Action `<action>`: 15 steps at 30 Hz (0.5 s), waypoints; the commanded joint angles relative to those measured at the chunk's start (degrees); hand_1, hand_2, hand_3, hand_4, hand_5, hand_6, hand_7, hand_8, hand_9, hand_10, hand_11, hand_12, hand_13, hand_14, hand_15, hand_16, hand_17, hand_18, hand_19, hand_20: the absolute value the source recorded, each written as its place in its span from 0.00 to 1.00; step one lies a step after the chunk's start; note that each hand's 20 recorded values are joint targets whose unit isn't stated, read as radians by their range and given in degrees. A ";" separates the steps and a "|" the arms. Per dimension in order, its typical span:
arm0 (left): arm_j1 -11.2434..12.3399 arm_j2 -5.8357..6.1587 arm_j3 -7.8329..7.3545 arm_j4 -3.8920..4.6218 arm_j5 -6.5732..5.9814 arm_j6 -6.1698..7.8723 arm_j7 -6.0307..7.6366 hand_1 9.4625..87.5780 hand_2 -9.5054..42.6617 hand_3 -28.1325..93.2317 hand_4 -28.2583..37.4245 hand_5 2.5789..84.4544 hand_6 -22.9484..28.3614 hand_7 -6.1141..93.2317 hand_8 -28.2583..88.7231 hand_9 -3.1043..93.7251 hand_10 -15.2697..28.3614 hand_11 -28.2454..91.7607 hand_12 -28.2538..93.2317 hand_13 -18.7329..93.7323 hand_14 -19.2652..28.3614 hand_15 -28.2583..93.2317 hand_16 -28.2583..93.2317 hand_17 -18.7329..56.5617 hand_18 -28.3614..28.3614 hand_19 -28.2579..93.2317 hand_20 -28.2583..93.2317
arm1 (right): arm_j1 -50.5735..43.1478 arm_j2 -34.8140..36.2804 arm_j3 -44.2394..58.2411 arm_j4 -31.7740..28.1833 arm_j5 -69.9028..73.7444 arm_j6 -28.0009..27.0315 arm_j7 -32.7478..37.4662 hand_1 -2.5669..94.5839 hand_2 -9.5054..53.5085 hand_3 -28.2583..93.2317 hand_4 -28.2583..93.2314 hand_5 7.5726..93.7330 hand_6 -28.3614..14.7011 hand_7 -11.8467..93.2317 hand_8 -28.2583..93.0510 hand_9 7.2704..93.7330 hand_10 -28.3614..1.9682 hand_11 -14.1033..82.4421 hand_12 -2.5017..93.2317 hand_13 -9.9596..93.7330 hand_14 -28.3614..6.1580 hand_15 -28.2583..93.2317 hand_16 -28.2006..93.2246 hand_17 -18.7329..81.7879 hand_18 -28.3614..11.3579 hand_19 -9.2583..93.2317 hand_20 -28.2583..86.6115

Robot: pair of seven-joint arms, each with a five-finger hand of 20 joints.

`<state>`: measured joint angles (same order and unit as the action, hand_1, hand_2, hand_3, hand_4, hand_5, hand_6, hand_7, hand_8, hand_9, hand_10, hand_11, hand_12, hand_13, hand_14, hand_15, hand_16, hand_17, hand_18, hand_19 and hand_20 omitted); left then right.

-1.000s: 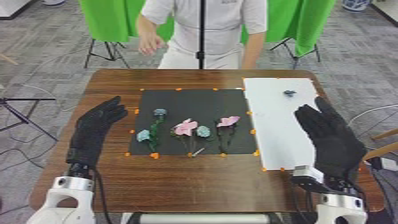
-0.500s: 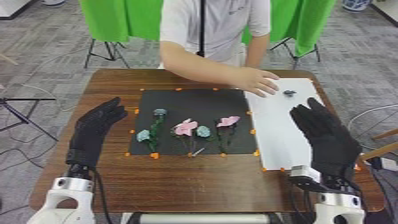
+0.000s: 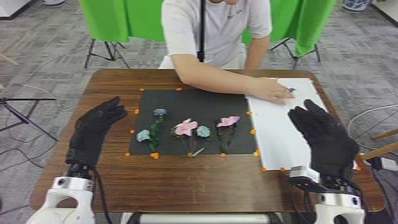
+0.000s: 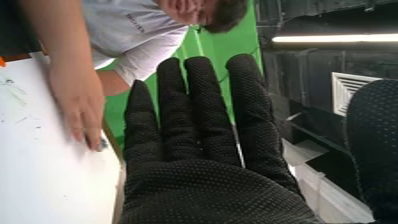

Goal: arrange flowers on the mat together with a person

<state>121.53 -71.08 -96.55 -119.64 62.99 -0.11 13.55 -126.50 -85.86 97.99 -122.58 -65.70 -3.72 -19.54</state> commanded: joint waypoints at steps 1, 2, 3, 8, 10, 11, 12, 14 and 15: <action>0.36 0.10 -0.42 0.30 -0.37 -0.15 -0.24 0.21 0.21 0.76 0.14 0.52 0.52 0.19 0.20 0.47 0.64 0.38 0.36 0.47 0.77 0.38 0.27 0.30 0.75 0.30 0.39 | -0.76 0.23 -0.25 -0.14 -0.60 0.30 -0.17 0.11 0.19 0.92 0.11 0.52 0.62 0.23 0.16 0.52 0.42 0.21 0.15 0.49 0.44 0.34 0.34 0.43 0.43 0.10 0.52; 0.44 -0.09 -0.54 0.26 -0.27 -0.19 -0.19 0.21 0.21 0.76 0.14 0.52 0.52 0.19 0.20 0.47 0.64 0.38 0.36 0.47 0.77 0.38 0.27 0.30 0.75 0.30 0.39 | -0.81 0.21 -0.20 -0.18 -0.59 0.35 -0.20 0.11 0.19 0.92 0.11 0.52 0.62 0.23 0.16 0.52 0.42 0.21 0.15 0.49 0.44 0.34 0.34 0.43 0.43 0.10 0.52; 0.55 -0.39 -0.69 0.21 -0.17 -0.26 -0.21 0.21 0.21 0.76 0.14 0.52 0.52 0.19 0.20 0.47 0.64 0.38 0.36 0.47 0.76 0.38 0.27 0.30 0.75 0.30 0.39 | -0.87 0.24 -0.18 -0.19 -0.61 0.43 -0.26 0.11 0.19 0.92 0.11 0.52 0.62 0.23 0.16 0.52 0.42 0.21 0.15 0.49 0.43 0.34 0.34 0.43 0.43 0.10 0.52; 0.51 -0.63 -0.76 0.16 -0.22 -0.27 -0.25 0.21 0.21 0.76 0.14 0.52 0.52 0.19 0.20 0.47 0.64 0.38 0.36 0.47 0.76 0.38 0.27 0.30 0.75 0.30 0.39 | -0.94 0.26 -0.20 -0.20 -0.55 0.81 0.06 0.11 0.19 0.92 0.11 0.52 0.61 0.23 0.16 0.52 0.42 0.21 0.15 0.50 0.44 0.34 0.34 0.43 0.43 0.10 0.52; 0.70 -0.58 -0.78 0.08 -0.37 -0.19 -0.25 0.21 0.21 0.76 0.14 0.52 0.52 0.19 0.20 0.47 0.64 0.38 0.36 0.47 0.76 0.38 0.27 0.30 0.75 0.30 0.39 | -1.03 0.29 -0.28 -0.20 -0.66 0.79 0.22 0.11 0.19 0.92 0.11 0.52 0.61 0.23 0.16 0.53 0.42 0.22 0.15 0.50 0.44 0.34 0.34 0.43 0.43 0.10 0.52; 0.72 -0.60 -0.81 0.06 -0.35 -0.13 -0.34 0.21 0.21 0.76 0.14 0.52 0.52 0.19 0.20 0.47 0.64 0.38 0.36 0.47 0.77 0.38 0.27 0.30 0.75 0.30 0.39 | -1.05 0.27 -0.34 -0.24 -0.71 0.93 0.36 0.11 0.19 0.92 0.11 0.53 0.61 0.23 0.16 0.53 0.42 0.22 0.15 0.50 0.44 0.34 0.34 0.43 0.43 0.10 0.52; 0.78 -0.57 -0.83 0.03 -0.39 0.00 -0.38 0.21 0.21 0.76 0.14 0.52 0.52 0.19 0.20 0.47 0.64 0.38 0.37 0.46 0.76 0.38 0.27 0.30 0.75 0.30 0.39 | -1.08 0.23 -0.37 -0.25 -0.74 1.03 0.40 0.11 0.19 0.92 0.11 0.53 0.61 0.23 0.16 0.53 0.42 0.22 0.15 0.50 0.44 0.34 0.34 0.43 0.43 0.10 0.52; 0.99 -0.57 -0.94 -0.07 -0.46 0.05 -0.29 0.21 0.21 0.76 0.14 0.52 0.52 0.19 0.20 0.47 0.64 0.38 0.36 0.47 0.76 0.38 0.27 0.30 0.75 0.30 0.39 | -1.20 0.15 -0.42 -0.29 -0.70 1.27 0.38 0.11 0.19 0.92 0.11 0.53 0.61 0.23 0.16 0.53 0.41 0.22 0.15 0.50 0.44 0.34 0.34 0.44 0.43 0.10 0.52; 1.13 -0.67 -1.02 -0.12 -0.39 0.08 -0.20 0.21 0.21 0.76 0.14 0.52 0.52 0.19 0.20 0.47 0.64 0.38 0.36 0.47 0.76 0.38 0.27 0.30 0.75 0.30 0.39 | -1.12 0.23 -0.42 -0.25 -0.62 1.25 0.45 0.11 0.20 0.92 0.11 0.53 0.61 0.23 0.16 0.53 0.41 0.22 0.16 0.50 0.44 0.34 0.34 0.44 0.43 0.10 0.52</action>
<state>121.51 -71.17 -97.17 -119.63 62.94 -0.13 13.61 -126.63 -85.69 97.95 -122.56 -65.90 -3.35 -19.28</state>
